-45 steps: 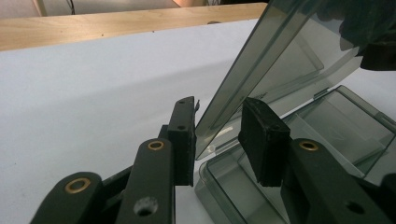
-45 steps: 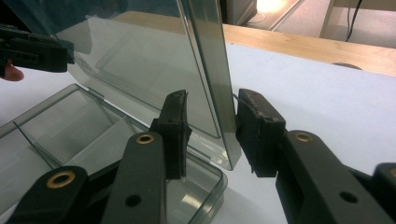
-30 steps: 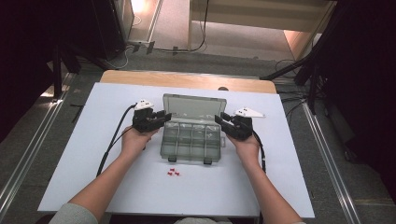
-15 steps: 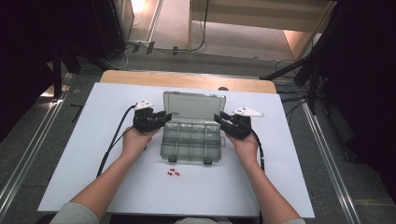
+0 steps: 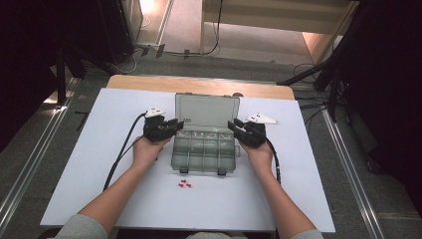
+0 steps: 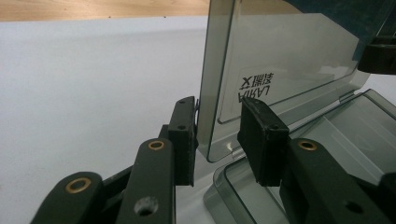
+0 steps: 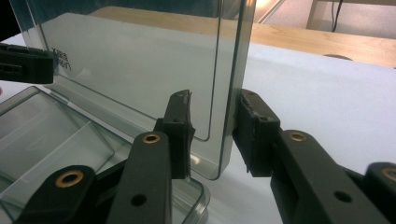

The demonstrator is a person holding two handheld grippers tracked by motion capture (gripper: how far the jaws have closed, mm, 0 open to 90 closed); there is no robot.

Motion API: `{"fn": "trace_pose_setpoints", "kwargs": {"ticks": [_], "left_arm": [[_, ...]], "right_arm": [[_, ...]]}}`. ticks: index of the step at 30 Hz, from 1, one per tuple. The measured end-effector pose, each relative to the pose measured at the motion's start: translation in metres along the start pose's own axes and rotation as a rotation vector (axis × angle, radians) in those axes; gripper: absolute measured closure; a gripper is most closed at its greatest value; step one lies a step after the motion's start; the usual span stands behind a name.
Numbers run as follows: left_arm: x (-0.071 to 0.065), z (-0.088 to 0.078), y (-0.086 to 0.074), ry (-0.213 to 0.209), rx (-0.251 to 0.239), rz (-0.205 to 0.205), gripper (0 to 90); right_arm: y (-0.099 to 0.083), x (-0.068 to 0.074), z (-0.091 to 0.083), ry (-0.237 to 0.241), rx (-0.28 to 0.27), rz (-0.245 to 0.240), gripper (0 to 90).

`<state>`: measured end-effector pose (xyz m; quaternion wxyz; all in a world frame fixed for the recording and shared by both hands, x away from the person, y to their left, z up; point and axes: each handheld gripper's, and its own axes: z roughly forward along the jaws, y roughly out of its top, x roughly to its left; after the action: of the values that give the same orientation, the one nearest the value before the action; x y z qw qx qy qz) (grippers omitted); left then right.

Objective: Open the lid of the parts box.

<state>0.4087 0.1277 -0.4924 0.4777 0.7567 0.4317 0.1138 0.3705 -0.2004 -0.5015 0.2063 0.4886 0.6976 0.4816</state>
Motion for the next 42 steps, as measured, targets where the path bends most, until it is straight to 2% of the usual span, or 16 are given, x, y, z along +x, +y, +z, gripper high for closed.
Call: {"fn": "trace_pose_setpoints", "kwargs": {"ticks": [4,6,10,17,20,28,34,42], "left_arm": [[0.000,0.001,-0.001,0.000,0.002,-0.007,66.1],[0.000,0.002,-0.001,0.002,0.003,-0.007,66.1],[0.001,0.003,-0.002,0.006,0.008,-0.004,66.1],[0.001,0.005,-0.003,0.011,0.015,-0.017,66.1],[0.002,0.006,-0.003,0.004,0.021,-0.039,65.9],[0.003,0.006,-0.004,0.001,0.024,-0.054,65.8],[0.005,0.007,-0.004,-0.012,0.030,-0.088,65.6],[0.007,0.007,-0.004,-0.018,0.035,-0.104,64.8]], "right_arm": [[-0.002,-0.003,0.003,0.011,-0.005,0.033,69.1],[-0.002,-0.003,0.004,0.003,0.001,0.019,69.2],[-0.003,-0.003,0.006,0.005,0.008,0.030,68.1],[-0.004,-0.006,0.008,0.019,0.028,0.078,67.4],[-0.005,-0.006,0.010,0.018,0.035,0.083,66.5],[-0.006,-0.007,0.011,0.027,0.050,0.107,66.2],[-0.007,-0.009,0.011,0.039,0.066,0.128,66.8],[-0.008,-0.010,0.013,0.047,0.083,0.148,66.5]]}}
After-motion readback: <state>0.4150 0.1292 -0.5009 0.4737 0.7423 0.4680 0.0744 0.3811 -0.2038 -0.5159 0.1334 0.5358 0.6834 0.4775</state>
